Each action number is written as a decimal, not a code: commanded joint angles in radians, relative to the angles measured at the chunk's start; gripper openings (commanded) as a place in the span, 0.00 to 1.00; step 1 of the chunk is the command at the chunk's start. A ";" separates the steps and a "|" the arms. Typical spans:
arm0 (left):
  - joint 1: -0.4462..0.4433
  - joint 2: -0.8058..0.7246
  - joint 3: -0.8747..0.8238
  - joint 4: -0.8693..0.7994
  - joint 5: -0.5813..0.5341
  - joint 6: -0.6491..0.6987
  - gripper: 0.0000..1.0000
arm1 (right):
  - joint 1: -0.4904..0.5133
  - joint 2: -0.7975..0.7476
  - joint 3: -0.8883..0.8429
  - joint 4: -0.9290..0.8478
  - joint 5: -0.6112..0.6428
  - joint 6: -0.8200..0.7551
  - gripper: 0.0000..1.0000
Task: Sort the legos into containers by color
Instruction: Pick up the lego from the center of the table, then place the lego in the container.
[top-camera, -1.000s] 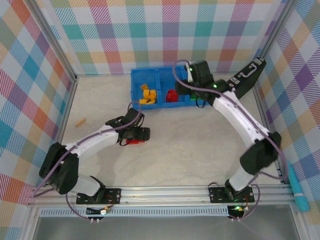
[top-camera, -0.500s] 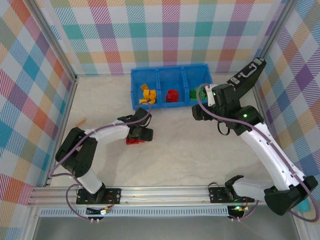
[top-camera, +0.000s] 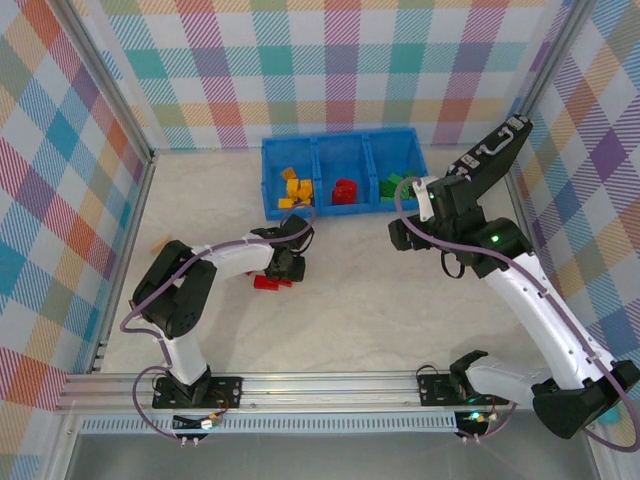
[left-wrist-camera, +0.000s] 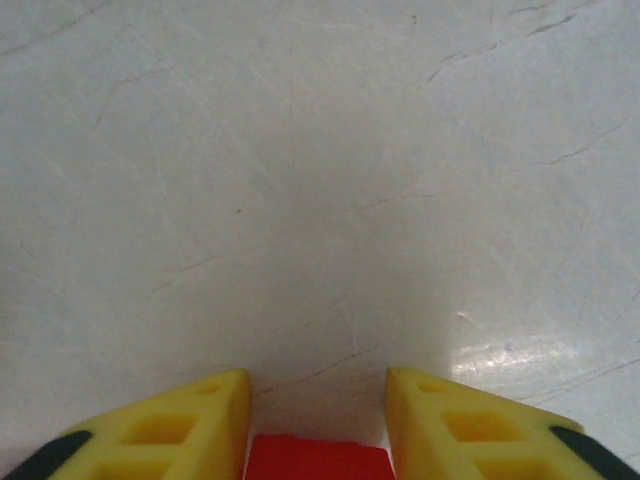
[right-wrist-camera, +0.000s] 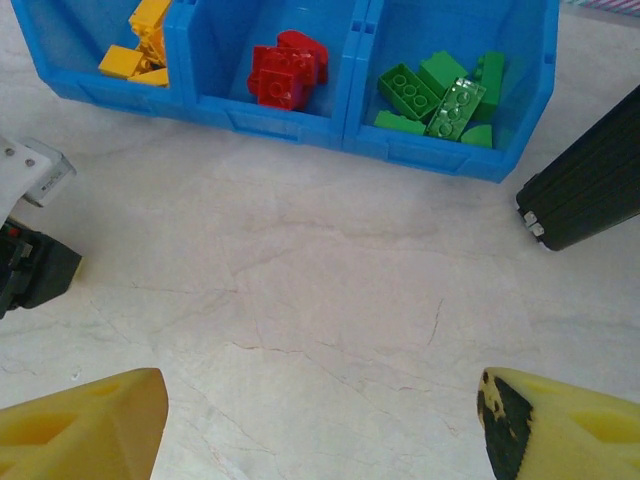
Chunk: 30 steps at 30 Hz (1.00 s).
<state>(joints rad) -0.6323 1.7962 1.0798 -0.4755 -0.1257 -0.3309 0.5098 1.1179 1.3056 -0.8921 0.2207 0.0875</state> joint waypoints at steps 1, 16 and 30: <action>-0.009 0.028 0.031 -0.031 0.034 -0.015 0.34 | 0.006 0.013 0.006 0.019 0.018 -0.036 0.83; -0.066 -0.057 0.217 -0.143 0.012 -0.035 0.29 | 0.006 0.035 0.011 0.033 0.027 -0.073 0.86; -0.072 0.240 0.752 0.140 -0.130 0.036 0.27 | 0.006 0.019 0.002 0.069 -0.061 -0.055 0.87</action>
<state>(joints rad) -0.6983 1.9408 1.7954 -0.3946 -0.1978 -0.3237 0.5098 1.1545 1.3106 -0.8490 0.1917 0.0364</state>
